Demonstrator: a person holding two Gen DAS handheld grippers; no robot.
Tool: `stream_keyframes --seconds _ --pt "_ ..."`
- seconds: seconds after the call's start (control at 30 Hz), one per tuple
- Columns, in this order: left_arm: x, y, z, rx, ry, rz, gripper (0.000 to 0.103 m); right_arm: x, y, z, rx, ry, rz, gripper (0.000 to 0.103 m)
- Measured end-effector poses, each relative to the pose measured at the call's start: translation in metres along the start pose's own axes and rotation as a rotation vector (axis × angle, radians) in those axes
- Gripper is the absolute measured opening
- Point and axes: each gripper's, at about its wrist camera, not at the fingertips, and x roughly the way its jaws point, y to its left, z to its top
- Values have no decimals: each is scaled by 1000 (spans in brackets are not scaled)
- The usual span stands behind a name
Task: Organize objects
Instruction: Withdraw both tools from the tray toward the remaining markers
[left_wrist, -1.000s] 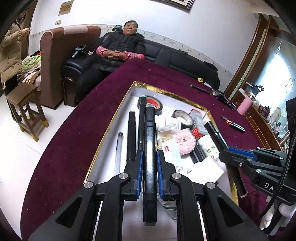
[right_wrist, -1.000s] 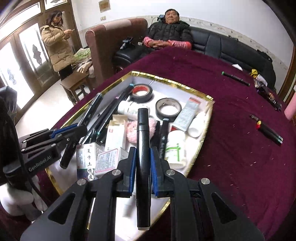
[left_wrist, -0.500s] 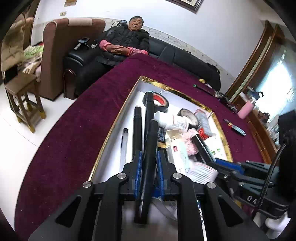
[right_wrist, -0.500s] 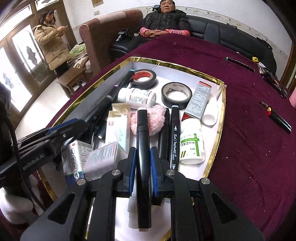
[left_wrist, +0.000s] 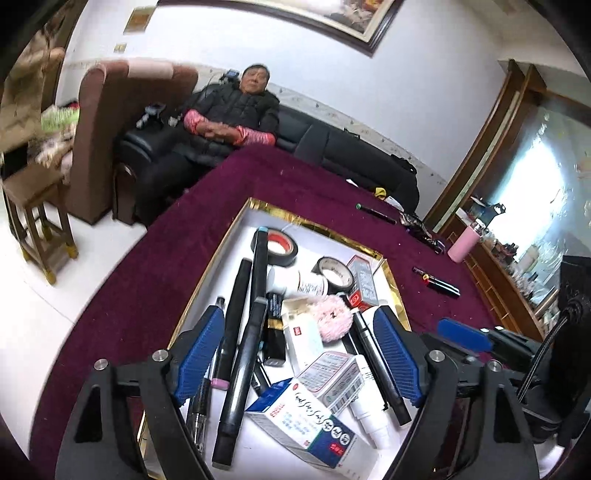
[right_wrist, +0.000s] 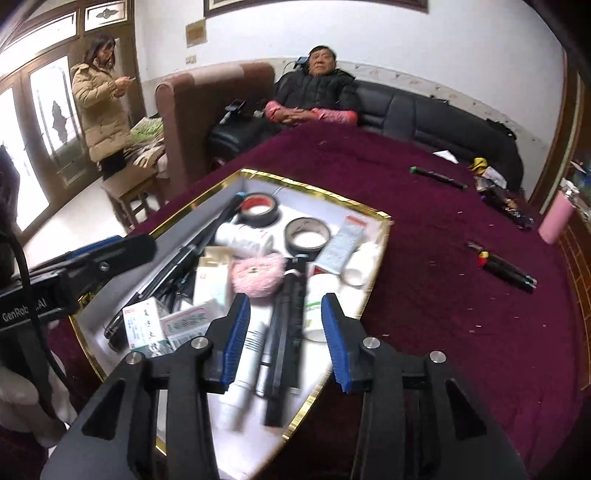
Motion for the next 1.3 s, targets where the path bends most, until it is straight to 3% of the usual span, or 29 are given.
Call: stream_keyframes --seconds 0.1,0.23,0.4,0.7,1.3 --pt "-6 -23 1 77 -22 36 80 -14 -16 -3 12 -33 -43 45" --pt "-12 -55 0 144 -45 30 94 -33 -43 -13 41 -79 -117 50" --pt "-8 -94 -3 198 -29 12 94 -58 -79 -30 80 -111 -208 55" --pt "8 -161 -16 295 15 -26 93 -84 -138 -57 171 -119 -270 55" --pt "77 -251 -45 385 178 -95 93 -88 -233 -83 264 -64 -394 59"
